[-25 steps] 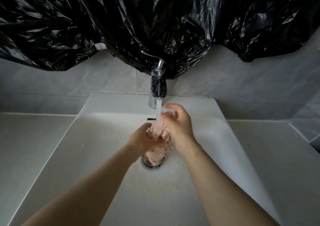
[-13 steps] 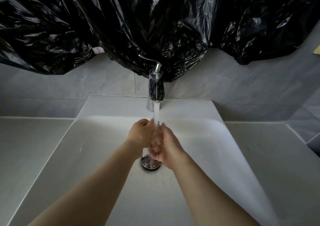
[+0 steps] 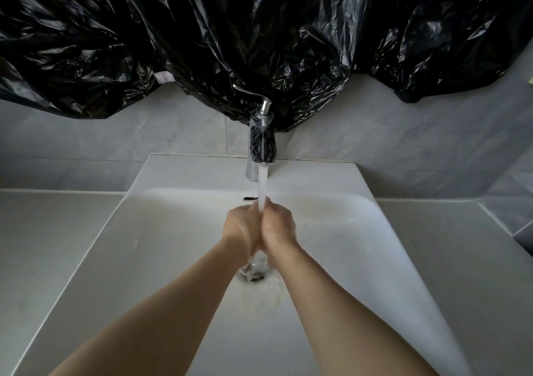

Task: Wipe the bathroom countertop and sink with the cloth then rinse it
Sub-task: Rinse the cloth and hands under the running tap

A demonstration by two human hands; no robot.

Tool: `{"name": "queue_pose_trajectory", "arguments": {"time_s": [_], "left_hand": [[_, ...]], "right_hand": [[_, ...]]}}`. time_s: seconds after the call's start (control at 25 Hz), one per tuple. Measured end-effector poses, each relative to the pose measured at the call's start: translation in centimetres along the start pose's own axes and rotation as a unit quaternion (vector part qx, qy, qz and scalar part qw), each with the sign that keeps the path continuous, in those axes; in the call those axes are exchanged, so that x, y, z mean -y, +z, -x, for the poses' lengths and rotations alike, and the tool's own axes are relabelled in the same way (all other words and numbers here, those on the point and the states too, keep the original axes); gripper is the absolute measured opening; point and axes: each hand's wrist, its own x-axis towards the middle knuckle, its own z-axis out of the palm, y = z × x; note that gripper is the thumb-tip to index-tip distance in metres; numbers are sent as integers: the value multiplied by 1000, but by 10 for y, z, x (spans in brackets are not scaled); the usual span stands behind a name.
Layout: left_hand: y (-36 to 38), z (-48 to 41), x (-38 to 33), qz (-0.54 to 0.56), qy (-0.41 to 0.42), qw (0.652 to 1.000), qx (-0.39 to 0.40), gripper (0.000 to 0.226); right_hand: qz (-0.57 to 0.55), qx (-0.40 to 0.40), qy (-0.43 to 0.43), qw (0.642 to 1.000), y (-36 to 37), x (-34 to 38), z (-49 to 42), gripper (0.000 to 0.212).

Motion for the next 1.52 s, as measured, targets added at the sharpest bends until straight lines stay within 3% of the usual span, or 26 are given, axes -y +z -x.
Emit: {"name": "queue_pose_trajectory", "arguments": {"time_s": [0.08,0.2,0.28,0.32,0.36,0.44,0.52,0.64,0.76,0.84,0.92,1.08,1.16,1.24,1.32,1.4,1.52], "left_hand": [[-7,6,0,37,24,999,29,31],[-22,11,11,142,34,982,117,23],[-28,9,10,165,-2,985,40,15],[-28,9,8,149,-21,989,-10,6],[-29,7,6,123,-43,991,-33,16],[-33,7,1,89,-52,995,9,21],[-38,9,-5,35,-7,997,66,15],[-46,11,-20,-171,123,977,32,17],[-49,16,-37,-285,171,943,2,15],[-55,18,-41,-283,174,943,-13,13],[-64,20,-41,-259,168,951,-25,14],[-86,26,-43,-166,154,973,-49,17],[-94,31,-47,-109,144,982,-48,14],[-102,37,-53,-37,129,990,-35,14],[-104,42,-56,74,111,991,8,16],[-101,51,-57,172,85,977,89,19],[-92,55,-46,283,45,946,152,21]], "right_hand": [[-56,-6,54,997,-8,3,-2,38],[-46,-8,53,998,-25,0,-6,22],[-78,21,41,996,-30,-5,-1,21],[-43,42,26,998,-32,-4,5,17],[34,61,1,998,-32,-4,7,10],[209,60,-65,974,-36,2,11,18],[298,-23,-126,946,-42,19,13,19],[252,-122,-274,920,-48,57,25,18],[182,-119,-439,872,-40,102,25,47],[223,-51,-477,848,-34,129,21,58],[288,-8,-471,834,-32,141,17,57],[432,-57,-480,761,-24,126,19,51],[367,-89,-517,768,-22,107,29,48],[239,-85,-527,811,-24,76,42,46],[192,50,-416,887,-26,48,58,54],[231,163,-322,904,-28,31,66,63],[168,126,-273,939,-40,34,62,26]]}}
